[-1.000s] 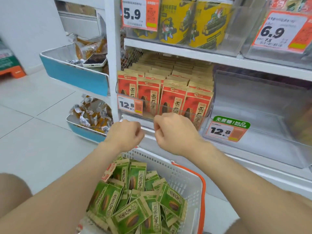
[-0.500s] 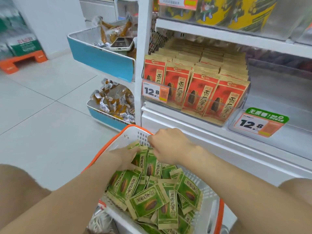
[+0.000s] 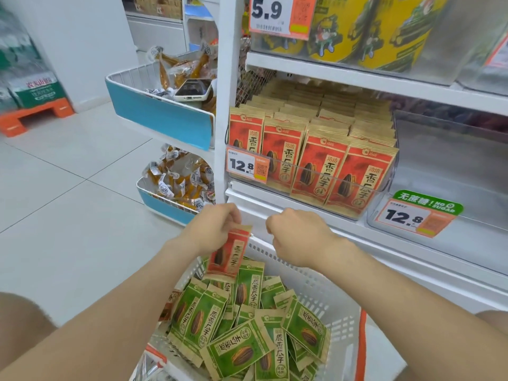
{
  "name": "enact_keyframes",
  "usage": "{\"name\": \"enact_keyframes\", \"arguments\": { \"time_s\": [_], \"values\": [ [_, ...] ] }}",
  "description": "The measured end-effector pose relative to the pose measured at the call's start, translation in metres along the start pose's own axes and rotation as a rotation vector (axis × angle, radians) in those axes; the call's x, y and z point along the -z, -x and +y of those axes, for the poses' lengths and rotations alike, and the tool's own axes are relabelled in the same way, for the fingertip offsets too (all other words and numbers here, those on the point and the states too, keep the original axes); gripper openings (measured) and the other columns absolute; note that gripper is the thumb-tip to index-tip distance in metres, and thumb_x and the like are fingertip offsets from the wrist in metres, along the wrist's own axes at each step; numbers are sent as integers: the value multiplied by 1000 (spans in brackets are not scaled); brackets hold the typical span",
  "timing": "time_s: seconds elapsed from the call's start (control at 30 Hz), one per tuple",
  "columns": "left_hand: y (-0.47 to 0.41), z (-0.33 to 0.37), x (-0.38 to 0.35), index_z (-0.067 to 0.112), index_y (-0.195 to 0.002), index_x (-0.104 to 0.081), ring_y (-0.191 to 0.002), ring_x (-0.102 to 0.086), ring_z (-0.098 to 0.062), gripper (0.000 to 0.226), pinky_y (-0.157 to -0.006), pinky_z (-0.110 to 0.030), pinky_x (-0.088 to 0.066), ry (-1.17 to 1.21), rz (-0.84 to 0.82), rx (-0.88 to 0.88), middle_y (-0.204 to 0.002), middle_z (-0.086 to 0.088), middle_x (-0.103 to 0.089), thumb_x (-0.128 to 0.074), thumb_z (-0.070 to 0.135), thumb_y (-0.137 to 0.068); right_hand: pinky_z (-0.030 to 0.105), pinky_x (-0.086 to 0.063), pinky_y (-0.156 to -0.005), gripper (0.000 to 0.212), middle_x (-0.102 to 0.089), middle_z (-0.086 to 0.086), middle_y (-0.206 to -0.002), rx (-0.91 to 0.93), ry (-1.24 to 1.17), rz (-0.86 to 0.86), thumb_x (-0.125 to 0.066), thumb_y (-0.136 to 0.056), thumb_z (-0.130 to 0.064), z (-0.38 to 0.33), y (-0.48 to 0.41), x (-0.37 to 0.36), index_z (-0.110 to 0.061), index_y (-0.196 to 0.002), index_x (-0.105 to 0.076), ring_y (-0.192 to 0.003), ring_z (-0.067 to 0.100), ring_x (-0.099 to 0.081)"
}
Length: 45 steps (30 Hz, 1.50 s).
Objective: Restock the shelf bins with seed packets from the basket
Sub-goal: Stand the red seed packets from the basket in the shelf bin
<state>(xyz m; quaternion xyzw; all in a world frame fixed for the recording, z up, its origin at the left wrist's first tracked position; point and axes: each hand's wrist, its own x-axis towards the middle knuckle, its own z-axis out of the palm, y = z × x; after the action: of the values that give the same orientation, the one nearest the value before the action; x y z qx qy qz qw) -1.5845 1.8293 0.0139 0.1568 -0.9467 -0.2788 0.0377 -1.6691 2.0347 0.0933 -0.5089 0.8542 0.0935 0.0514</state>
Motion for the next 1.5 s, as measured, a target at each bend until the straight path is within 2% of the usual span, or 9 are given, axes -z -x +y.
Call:
{"name": "enact_keyframes", "arguments": {
  "time_s": [0.17,0.33,0.47,0.6,0.83,1.03,1.2,1.33,1.5],
  "values": [
    [-1,55,21,17,-105,-72,-92,-76,-20,8,-82,-37,-64,585,-49,-72,-99,-2,-78,-69,10,-101,44,-56,-67,35,-63,2,-91,-169,-532,-4,-69,-91,-33,19,-3,-2,-17,-113,-48,-85,25,-63],
    [1,89,31,22,-122,-66,-92,-78,-20,22,-75,-35,-64,912,162,25,-104,-5,-79,-70,26,-101,48,-66,-66,32,-76,7,-96,-279,-1111,143,-82,-88,-18,26,1,13,-22,-106,-55,-79,24,-77],
    [0,106,30,19,-111,-72,-89,-76,-12,56,-81,-33,-60,705,201,18,-99,-1,-79,-32,58,-110,54,-63,-75,41,-78,-4,-91,-309,-1187,549,-84,-83,-24,29,1,26,-39,-102,-52,-83,20,-77],
    [-6,119,37,15,-78,-70,-69,-71,-19,78,-70,-49,-59,498,454,-64,-73,-2,-73,-19,65,-109,54,-64,-76,43,-81,-2,-85,-262,-1348,688,-79,-92,-13,28,10,49,-31,-117,-49,-78,18,-78],
    [-25,155,80,22,-81,-68,-74,-68,-4,64,-68,-21,-49,414,513,-97,-74,6,-69,-20,51,-113,42,-61,-83,30,-78,-10,-91,-172,-1159,856,-74,-95,-14,43,3,91,-26,-116,-56,-81,5,-75],
    [-48,167,111,15,-119,-57,-101,-58,-23,28,-78,-37,-42,324,401,55,-104,1,-61,-32,27,-112,30,-38,-73,29,-70,-10,-86,-127,-801,1027,-67,-101,-20,64,-5,95,-31,-122,-50,-68,19,-59],
    [-58,142,105,16,-117,-57,-109,-62,-25,31,-76,-32,-50,357,334,157,-114,-5,-68,-45,-2,-94,38,-47,-68,35,-63,-5,-76,-81,-596,916,-71,-99,-21,66,-26,95,-28,-127,-51,-70,24,-57],
    [-66,137,102,19,-117,-59,-106,-64,-26,39,-91,-46,-56,263,365,102,-107,-2,-69,-54,-6,-88,45,-31,-98,37,-65,-2,-96,-203,-242,775,-72,-96,-34,70,-44,97,-29,-128,-56,-112,26,-52],
    [-69,135,106,20,-136,-49,-98,-62,-26,49,-87,-51,-55,155,431,-53,-95,0,-68,-53,-3,-93,55,-25,-101,21,-68,3,-99,-309,-97,471,-75,-91,-39,72,-57,106,-23,-95,-62,-123,34,-43]
  ]
}}
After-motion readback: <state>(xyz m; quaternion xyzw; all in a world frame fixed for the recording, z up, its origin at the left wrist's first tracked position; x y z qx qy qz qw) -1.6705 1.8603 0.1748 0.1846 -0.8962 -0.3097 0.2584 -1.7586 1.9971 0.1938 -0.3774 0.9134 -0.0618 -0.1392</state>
